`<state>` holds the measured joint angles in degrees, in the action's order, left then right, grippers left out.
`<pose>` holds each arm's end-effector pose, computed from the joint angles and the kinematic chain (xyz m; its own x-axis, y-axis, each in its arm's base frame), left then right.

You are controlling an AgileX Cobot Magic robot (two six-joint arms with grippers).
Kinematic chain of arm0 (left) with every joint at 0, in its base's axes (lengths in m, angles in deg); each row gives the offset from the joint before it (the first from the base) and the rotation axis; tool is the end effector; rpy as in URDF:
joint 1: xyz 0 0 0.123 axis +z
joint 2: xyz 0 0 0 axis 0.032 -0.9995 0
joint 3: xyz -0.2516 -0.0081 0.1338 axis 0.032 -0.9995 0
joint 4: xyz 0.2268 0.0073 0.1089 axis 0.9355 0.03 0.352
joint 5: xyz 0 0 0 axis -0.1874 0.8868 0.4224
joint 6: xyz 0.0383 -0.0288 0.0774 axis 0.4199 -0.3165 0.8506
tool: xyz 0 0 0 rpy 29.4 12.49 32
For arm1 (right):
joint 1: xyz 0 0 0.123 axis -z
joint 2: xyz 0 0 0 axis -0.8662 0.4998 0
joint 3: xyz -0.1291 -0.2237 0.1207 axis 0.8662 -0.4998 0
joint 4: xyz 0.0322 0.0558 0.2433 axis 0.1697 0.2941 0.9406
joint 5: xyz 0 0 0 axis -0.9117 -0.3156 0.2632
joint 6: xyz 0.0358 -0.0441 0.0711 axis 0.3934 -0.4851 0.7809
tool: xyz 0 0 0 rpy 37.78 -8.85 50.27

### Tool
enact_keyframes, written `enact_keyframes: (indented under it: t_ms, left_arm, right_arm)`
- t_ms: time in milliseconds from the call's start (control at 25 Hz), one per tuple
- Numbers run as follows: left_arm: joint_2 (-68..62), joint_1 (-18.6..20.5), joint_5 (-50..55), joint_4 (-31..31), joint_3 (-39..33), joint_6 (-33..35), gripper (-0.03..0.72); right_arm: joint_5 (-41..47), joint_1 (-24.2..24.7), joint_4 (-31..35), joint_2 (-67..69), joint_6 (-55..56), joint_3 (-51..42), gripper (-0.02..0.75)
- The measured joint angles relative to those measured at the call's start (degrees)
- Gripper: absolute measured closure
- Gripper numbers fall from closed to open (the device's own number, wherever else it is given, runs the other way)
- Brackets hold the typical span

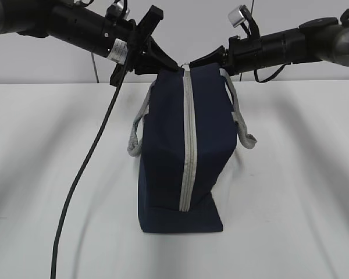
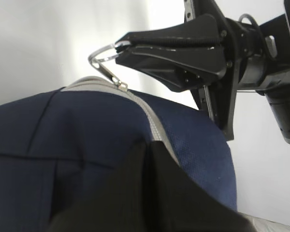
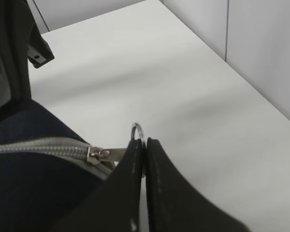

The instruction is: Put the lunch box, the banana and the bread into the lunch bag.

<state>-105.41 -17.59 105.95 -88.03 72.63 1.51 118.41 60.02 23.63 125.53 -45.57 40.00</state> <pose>0.4467 -0.1971 0.2522 -0.9624 -0.0648 -0.2638 0.1874 0.5448 -0.8173 0.5204 0.0822 0.1873 -0.1507 -0.3040 -0.9407 -0.9512 0.3039 0.0542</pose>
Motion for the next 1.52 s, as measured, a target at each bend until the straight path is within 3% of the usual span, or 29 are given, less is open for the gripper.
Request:
enact_keyframes:
  t_ms: [400, 880, 1240, 1320, 1400, 1520]
  left_arm:
    - [-0.2, 0.0, 1.4, -1.5, 0.0, 2.1, 0.688]
    - [-0.2, 0.0, 1.6, -2.1, 0.0, 4.0, 0.688]
    - [-0.2, 0.0, 1.8, -2.7, 0.0, 5.1, 0.688]
    - [-0.1, 0.0, 2.2, -2.3, 0.0, 5.1, 0.673]
    - [0.0, 0.0, 2.4, -1.3, 0.0, 5.2, 0.619]
    - [0.1, 0.0, 3.1, -0.1, 0.0, 5.6, 0.452]
  right_arm:
    - [0.0, 0.0, 1.0, 2.7, 0.4, 0.0, 0.754]
    - [0.2, 0.0, -9.8, 3.3, 6.3, 0.2, 0.753]
    - [0.3, 0.0, -9.1, 3.3, 11.1, 1.8, 0.743]
    - [0.0, 0.1, -8.0, 3.3, 13.6, 3.0, 0.696]
    - [-0.1, 0.1, -5.8, 3.3, 16.2, 4.6, 0.599]
    - [-0.2, 0.2, -3.5, 3.4, 19.6, 7.3, 0.407]
